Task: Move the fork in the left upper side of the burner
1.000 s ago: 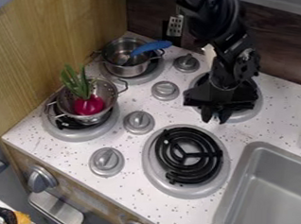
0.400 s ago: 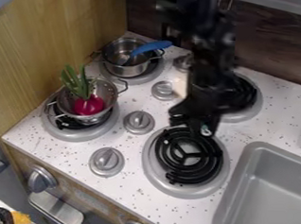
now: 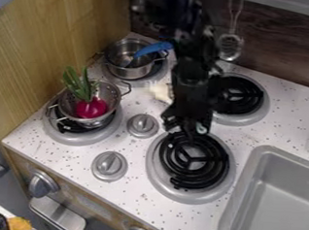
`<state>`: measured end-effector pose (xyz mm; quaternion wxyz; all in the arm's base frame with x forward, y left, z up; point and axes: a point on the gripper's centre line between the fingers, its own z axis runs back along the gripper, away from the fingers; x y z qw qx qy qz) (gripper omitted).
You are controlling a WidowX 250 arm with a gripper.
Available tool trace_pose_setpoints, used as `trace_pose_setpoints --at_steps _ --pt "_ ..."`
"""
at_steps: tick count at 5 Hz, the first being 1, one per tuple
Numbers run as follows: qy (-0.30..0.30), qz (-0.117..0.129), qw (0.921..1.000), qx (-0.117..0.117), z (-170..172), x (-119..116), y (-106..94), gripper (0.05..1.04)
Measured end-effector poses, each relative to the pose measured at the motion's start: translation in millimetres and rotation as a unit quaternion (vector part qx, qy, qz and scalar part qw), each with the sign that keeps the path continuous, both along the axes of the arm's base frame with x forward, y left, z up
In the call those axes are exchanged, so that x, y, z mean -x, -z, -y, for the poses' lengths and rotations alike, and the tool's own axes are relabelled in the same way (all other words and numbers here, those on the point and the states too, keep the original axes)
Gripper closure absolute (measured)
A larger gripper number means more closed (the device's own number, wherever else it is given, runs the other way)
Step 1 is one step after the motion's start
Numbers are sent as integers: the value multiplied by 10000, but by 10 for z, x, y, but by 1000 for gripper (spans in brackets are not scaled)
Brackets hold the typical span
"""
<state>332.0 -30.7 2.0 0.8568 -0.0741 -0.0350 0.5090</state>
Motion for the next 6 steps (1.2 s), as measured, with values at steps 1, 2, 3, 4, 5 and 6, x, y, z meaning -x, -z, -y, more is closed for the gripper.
trace_pose_setpoints --at_steps 1,2,3,4,5,6 --pt "-383 -166 9989 232 30 -90 2 807" --pt "-703 -223 9966 360 -1 -122 30 807" --pt "-937 -116 9948 375 -19 -170 53 807" --pt "-1037 -141 9935 442 -6 -232 101 807" --pt "-1133 -58 9925 458 -34 -287 173 807" --pt "-1317 162 9903 404 -53 -383 190 807"
